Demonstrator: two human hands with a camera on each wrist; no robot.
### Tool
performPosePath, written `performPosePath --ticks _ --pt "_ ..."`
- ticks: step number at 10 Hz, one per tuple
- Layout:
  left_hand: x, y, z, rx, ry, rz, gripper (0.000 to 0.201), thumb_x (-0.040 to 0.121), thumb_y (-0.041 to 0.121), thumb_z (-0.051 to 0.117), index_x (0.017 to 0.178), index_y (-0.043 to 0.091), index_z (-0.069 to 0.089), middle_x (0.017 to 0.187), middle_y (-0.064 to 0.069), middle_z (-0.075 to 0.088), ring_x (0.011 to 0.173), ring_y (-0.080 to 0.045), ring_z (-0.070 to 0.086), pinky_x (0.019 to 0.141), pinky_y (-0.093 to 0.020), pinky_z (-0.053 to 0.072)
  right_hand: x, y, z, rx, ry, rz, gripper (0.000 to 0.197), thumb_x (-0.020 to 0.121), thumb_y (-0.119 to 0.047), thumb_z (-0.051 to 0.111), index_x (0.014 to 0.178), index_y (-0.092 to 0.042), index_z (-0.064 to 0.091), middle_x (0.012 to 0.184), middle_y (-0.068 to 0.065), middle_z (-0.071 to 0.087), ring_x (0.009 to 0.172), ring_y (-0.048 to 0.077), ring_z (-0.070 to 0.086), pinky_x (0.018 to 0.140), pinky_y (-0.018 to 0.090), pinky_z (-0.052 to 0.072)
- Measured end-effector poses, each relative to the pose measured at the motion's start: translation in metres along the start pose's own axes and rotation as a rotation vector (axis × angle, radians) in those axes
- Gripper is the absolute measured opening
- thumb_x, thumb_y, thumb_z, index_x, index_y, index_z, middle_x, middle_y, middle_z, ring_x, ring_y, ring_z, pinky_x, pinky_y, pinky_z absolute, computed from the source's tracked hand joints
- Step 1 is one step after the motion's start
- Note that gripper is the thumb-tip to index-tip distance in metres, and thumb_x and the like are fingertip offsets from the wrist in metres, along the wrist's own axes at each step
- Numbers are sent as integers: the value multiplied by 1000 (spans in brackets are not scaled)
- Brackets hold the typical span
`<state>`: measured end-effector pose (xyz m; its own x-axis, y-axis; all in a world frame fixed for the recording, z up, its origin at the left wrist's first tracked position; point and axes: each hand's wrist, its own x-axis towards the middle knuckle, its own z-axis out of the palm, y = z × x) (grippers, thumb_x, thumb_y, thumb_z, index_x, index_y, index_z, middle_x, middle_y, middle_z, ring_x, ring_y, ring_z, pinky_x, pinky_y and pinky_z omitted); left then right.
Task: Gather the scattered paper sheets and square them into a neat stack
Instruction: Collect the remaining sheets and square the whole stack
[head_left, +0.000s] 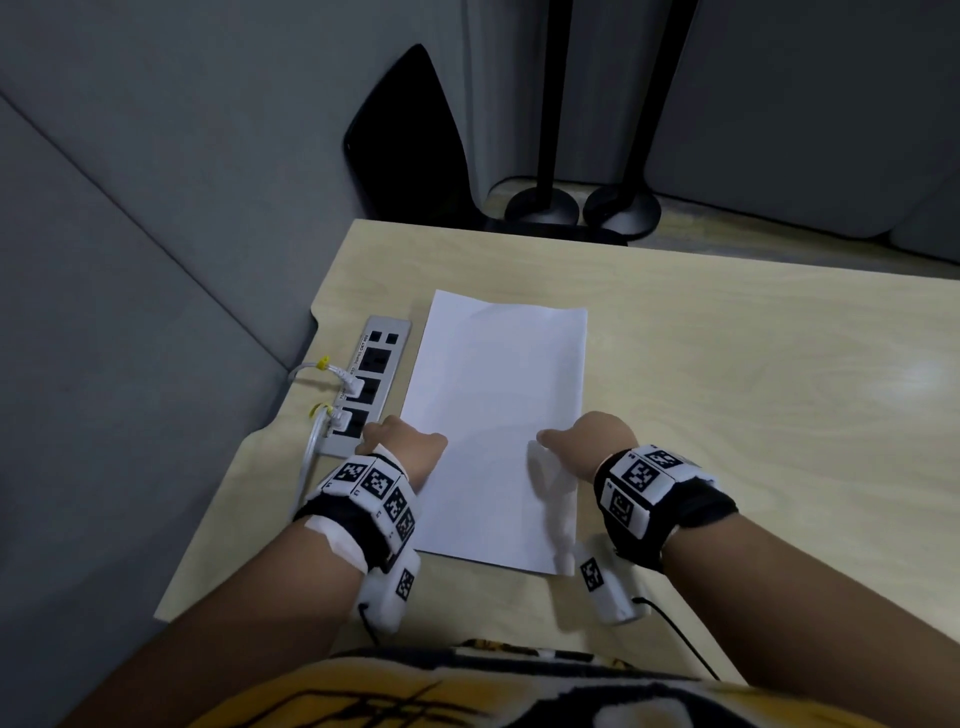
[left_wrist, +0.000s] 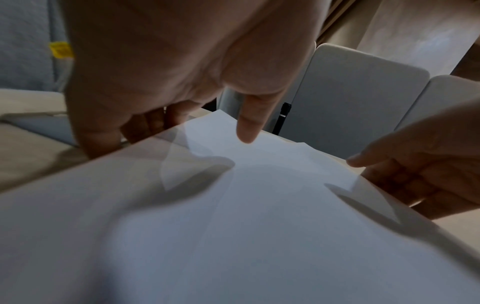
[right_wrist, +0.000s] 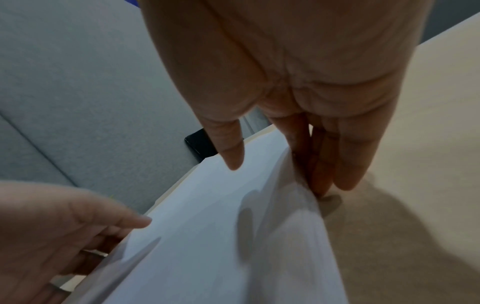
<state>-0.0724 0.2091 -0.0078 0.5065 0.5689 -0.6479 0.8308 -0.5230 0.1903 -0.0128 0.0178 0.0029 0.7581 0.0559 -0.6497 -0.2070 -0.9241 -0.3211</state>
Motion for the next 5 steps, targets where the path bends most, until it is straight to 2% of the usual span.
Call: performPosePath --ticks 1,2,3,4,5 --pt "-3 2 -3 13 6 8 62 82 35 52 133 2 41 130 -18 44 75 -22 50 68 -29 41 -3 8 -7 10 -51 -26 44 93 -43 50 65 -9 49 65 2 50 57 16 48 51 25 34" --pt "-4 5 -5 60 -1 12 57 92 37 45 135 0 40 134 -20 44 80 -23 52 62 -27 40 -11 21 -19 13 -94 -62 46 94 -50 48 96 -5 62 93 7 61 81 23 53 69 28 39" --pt "-8 5 -2 -6 59 -36 69 92 45 48 143 0 32 144 -21 37 120 -36 50 77 -33 39 -23 48 -41 -1 -62 -84 56 94 -51 49 121 -3 57 121 11 61 100 26 55 77 28 38" --pt "-15 4 2 -47 178 -39 75 90 48 51 144 -1 31 144 -24 37 126 -40 45 93 -41 42 -33 90 -73 -6 -22 -78 73 91 -57 50 141 -5 40 140 10 50 125 27 50 94 32 40" --pt "-31 -10 18 -44 301 15 75 88 49 52 143 2 33 144 -22 38 124 -41 46 97 -45 43 -50 142 -124 -5 37 -122 78 87 -62 52 146 -14 35 143 6 49 124 23 51 98 32 41"
